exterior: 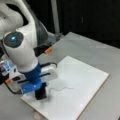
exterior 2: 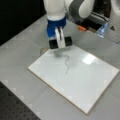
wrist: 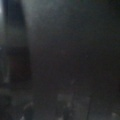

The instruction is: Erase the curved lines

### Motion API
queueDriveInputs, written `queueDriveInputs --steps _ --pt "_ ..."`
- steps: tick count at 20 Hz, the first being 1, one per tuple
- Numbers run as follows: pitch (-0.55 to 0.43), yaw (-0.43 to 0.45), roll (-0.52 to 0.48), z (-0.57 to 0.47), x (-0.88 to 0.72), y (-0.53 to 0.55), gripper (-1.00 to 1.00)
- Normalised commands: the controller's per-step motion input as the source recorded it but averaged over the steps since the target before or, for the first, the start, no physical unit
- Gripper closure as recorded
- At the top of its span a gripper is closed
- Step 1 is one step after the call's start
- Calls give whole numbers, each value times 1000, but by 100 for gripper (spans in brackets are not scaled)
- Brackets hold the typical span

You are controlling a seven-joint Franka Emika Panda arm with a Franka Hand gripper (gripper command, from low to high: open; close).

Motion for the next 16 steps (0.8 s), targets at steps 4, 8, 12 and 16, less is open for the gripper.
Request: queueDriveInputs --steps 4,8,12,16 --pt "-307 -198 59 -204 -340 243 100" --pt "-292 -128 17 -199 -289 215 100" --pt "-268 -71 -1 -169 -214 197 100" --pt "-260 -62 -4 -171 -161 200 100"
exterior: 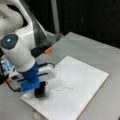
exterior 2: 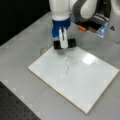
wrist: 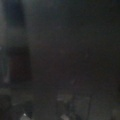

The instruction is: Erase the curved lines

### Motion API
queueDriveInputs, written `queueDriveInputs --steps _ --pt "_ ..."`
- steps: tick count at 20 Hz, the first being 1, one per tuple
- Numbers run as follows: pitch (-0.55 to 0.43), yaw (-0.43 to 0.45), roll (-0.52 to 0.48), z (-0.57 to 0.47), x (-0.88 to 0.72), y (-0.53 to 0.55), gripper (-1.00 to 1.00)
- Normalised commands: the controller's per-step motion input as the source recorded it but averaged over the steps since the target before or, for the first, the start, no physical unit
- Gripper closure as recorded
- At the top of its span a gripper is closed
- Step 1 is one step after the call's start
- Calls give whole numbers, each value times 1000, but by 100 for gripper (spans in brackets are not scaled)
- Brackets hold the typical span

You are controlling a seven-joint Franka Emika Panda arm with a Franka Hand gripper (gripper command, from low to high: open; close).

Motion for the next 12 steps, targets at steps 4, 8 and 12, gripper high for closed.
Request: queueDriveInputs --steps 4,8,12 --pt "-236 -65 -5 -215 -158 208 100" --pt "-215 -55 10 -214 -151 174 100" --pt "-210 -61 36 -206 -123 116 100"
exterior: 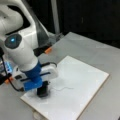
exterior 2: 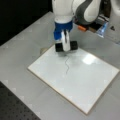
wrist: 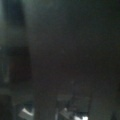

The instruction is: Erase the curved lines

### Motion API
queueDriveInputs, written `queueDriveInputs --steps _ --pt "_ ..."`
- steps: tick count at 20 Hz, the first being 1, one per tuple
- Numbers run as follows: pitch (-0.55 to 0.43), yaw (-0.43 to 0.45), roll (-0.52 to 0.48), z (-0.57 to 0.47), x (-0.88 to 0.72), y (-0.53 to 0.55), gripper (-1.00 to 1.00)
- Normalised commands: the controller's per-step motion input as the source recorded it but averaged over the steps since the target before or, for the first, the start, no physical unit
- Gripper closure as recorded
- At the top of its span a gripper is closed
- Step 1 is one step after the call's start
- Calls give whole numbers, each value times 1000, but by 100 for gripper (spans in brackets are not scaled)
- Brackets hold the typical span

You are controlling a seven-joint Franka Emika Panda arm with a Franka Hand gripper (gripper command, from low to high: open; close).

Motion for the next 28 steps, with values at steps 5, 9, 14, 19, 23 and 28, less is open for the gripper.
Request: queueDriveInputs --steps 5,9,14,19,23,28 --pt "-225 -41 72 -221 -127 45 100" --pt "-226 -32 81 -191 -157 -20 100" --pt "-188 -52 57 -181 -170 -10 100" --pt "-172 -78 33 -191 -164 46 100" --pt "-166 -101 16 -198 -147 100 100" --pt "-186 -107 -3 -246 -104 144 100"
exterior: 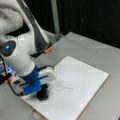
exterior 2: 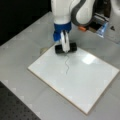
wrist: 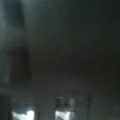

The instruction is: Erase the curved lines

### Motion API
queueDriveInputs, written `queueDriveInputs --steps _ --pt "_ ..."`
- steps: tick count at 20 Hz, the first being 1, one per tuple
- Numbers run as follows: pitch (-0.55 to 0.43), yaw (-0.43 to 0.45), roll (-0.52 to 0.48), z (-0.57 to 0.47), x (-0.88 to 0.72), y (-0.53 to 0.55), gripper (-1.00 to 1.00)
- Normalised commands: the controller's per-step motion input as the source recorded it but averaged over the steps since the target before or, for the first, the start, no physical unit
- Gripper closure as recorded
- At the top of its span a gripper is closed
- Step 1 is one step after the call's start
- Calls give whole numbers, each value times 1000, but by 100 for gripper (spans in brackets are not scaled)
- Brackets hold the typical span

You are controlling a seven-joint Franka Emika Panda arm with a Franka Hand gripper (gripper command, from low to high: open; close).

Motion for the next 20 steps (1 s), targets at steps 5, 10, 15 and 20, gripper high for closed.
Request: queueDriveInputs --steps 5,10,15,20 --pt "-206 -97 -8 -275 -50 130 100" --pt "-173 -72 2 -271 -68 126 100" --pt "-145 -63 21 -302 -61 158 100" --pt "-138 -78 21 -314 -11 212 100"
